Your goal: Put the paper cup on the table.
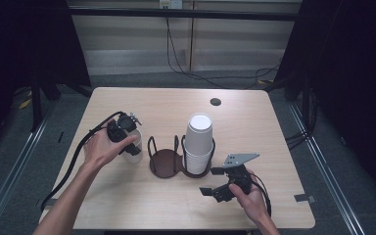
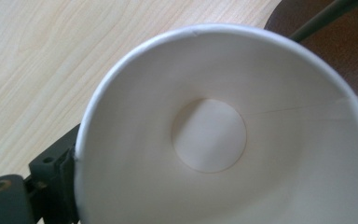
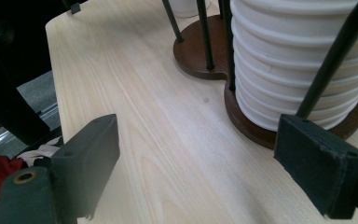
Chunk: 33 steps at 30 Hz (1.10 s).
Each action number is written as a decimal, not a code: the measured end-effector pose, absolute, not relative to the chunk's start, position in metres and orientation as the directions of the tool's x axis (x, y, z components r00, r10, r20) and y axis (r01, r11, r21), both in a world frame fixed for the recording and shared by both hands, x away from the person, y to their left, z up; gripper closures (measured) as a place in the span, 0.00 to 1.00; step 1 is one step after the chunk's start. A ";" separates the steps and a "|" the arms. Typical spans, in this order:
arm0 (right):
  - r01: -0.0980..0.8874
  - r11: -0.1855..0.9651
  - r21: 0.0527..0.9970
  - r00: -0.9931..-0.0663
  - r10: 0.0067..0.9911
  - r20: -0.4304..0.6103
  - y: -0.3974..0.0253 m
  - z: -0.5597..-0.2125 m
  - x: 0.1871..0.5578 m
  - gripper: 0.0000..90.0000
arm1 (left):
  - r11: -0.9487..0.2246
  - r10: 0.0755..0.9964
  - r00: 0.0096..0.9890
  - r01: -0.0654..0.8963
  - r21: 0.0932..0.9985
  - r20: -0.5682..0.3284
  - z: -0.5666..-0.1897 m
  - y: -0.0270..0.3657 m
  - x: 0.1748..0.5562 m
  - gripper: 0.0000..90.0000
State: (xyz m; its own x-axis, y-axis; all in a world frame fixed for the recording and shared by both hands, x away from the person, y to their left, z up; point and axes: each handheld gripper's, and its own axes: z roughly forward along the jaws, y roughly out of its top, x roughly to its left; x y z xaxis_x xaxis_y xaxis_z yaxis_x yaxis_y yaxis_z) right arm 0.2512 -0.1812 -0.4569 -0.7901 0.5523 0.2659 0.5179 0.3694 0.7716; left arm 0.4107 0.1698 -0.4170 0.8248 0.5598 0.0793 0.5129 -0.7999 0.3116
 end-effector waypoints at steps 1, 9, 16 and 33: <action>0.519 0.368 0.772 -0.789 0.555 0.266 -0.181 -0.457 0.251 0.16 | -0.804 0.551 0.832 0.508 0.309 0.065 -0.418 0.170 0.410 0.08; 0.524 0.361 0.771 -0.782 0.561 0.269 -0.182 -0.456 0.251 0.16 | -0.795 0.546 0.836 0.493 0.354 0.062 -0.423 0.177 0.406 0.08; 0.526 0.366 0.768 -0.782 0.562 0.268 -0.182 -0.456 0.251 0.16 | -0.790 0.525 0.851 0.481 0.380 0.015 -0.428 0.186 0.405 0.08; 0.538 0.362 0.761 -0.770 0.578 0.270 -0.183 -0.457 0.252 0.16 | -0.771 0.533 0.845 0.506 0.386 -0.043 -0.441 0.206 0.397 0.08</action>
